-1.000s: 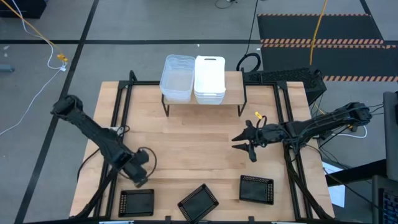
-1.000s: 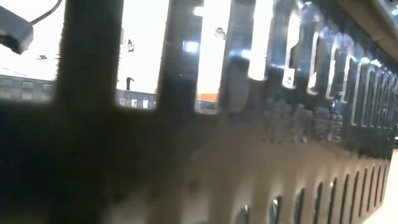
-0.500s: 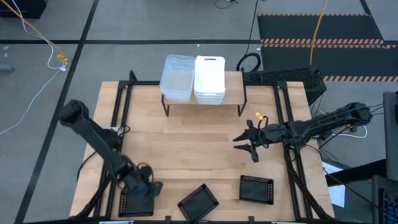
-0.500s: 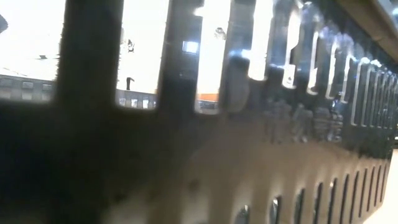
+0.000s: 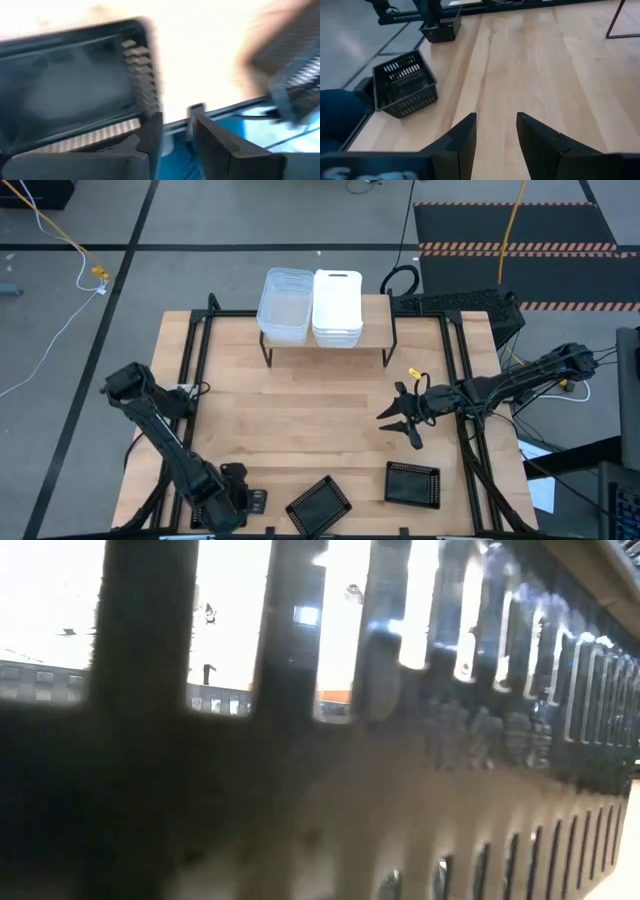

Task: Stack baskets on shelf by color
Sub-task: Put the left black bin on the shelf

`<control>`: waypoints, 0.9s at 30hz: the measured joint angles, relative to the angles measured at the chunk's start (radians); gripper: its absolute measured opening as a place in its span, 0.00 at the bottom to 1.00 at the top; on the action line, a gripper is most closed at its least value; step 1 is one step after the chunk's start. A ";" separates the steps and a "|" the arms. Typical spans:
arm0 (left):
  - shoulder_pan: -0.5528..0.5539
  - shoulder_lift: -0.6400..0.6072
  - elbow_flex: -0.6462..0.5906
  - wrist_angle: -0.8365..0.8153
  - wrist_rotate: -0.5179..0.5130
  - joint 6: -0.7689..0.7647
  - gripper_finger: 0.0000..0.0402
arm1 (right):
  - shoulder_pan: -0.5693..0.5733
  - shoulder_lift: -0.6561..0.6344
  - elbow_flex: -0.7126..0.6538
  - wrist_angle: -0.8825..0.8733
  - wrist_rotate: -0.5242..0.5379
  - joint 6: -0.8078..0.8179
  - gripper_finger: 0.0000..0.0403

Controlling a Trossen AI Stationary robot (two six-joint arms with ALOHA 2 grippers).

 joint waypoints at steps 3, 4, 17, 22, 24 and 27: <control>0.015 0.004 0.072 -0.123 -0.046 0.020 0.26 | 0.016 0.000 0.000 -0.006 -0.001 0.003 0.33; 0.018 0.004 0.091 -0.180 -0.052 0.022 0.26 | 0.022 0.000 0.000 -0.006 -0.001 0.004 0.33; 0.035 0.088 0.105 -0.281 0.026 0.110 0.34 | 0.069 0.000 -0.083 0.016 0.004 0.061 0.33; 0.045 0.137 0.104 -0.207 0.074 0.124 0.42 | 0.069 0.000 -0.092 0.025 0.007 0.083 0.33; 0.047 0.151 0.104 -0.172 0.075 0.125 0.43 | 0.069 0.000 -0.092 0.044 0.007 0.082 0.33; 0.052 0.157 0.104 -0.161 0.076 0.141 0.37 | 0.068 0.000 -0.092 0.078 0.006 0.077 0.33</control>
